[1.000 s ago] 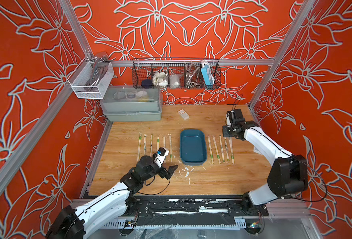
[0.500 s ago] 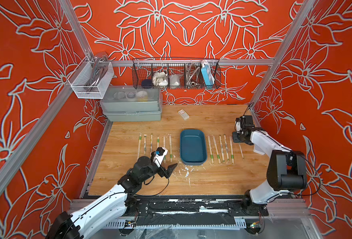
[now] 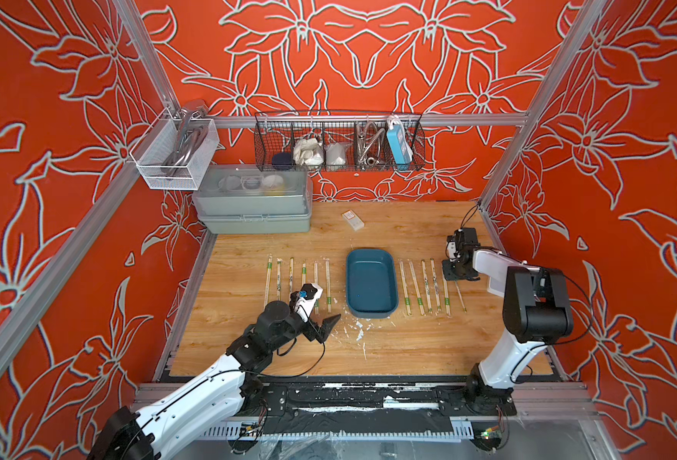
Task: Take the paired disposable chopsticks out of the storage box
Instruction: Place the paired disposable chopsticks at the center of the board.
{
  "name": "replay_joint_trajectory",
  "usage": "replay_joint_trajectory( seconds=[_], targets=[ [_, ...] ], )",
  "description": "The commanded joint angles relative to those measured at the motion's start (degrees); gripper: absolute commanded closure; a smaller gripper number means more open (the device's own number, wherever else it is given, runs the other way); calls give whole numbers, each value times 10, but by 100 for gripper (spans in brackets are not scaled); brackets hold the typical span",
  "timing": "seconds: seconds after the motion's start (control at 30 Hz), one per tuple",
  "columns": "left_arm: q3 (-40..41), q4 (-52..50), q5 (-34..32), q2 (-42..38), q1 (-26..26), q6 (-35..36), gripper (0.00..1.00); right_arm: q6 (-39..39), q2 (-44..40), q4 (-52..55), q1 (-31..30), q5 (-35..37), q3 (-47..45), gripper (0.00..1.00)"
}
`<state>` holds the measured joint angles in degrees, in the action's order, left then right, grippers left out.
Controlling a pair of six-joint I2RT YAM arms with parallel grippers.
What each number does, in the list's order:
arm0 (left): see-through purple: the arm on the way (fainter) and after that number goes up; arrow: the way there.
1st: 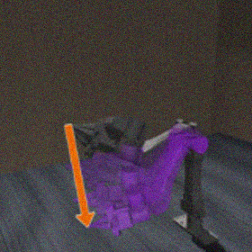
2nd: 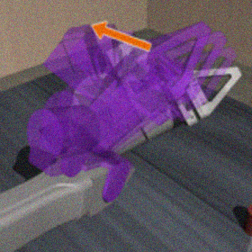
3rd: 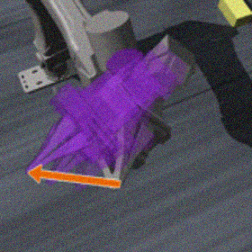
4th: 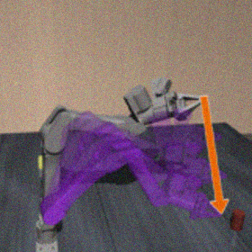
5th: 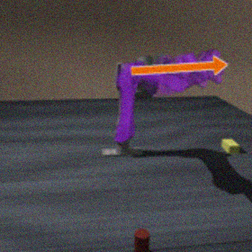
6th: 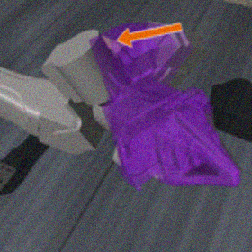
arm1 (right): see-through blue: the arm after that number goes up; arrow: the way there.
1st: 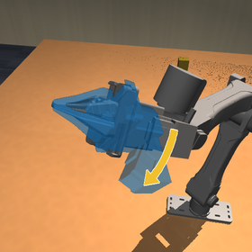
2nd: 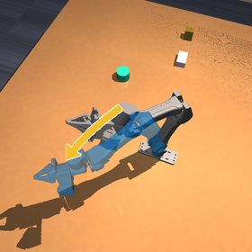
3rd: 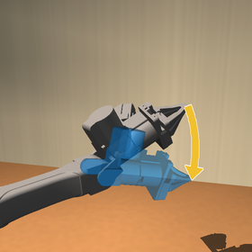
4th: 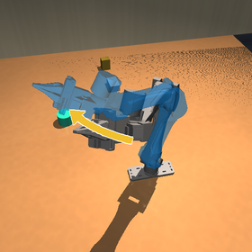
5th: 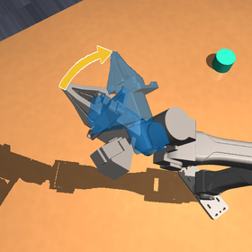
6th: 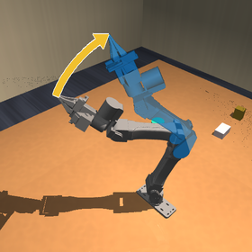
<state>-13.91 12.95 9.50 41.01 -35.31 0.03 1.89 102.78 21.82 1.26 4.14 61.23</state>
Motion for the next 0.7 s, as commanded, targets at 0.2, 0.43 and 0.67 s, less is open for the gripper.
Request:
replay_joint_trajectory(
  seconds=[0.2,0.43,0.67],
  targets=[
    [5,6,-4,1,-3,4,0,-22,14,3,8,34,16,94],
    [8,-4,-35,-19,-3,1,0,-30,-11,9,8,11,26,64],
    [4,-15,-175,-53,0,-11,0,-41,-86,70,8,2,63,49]
  ],
)
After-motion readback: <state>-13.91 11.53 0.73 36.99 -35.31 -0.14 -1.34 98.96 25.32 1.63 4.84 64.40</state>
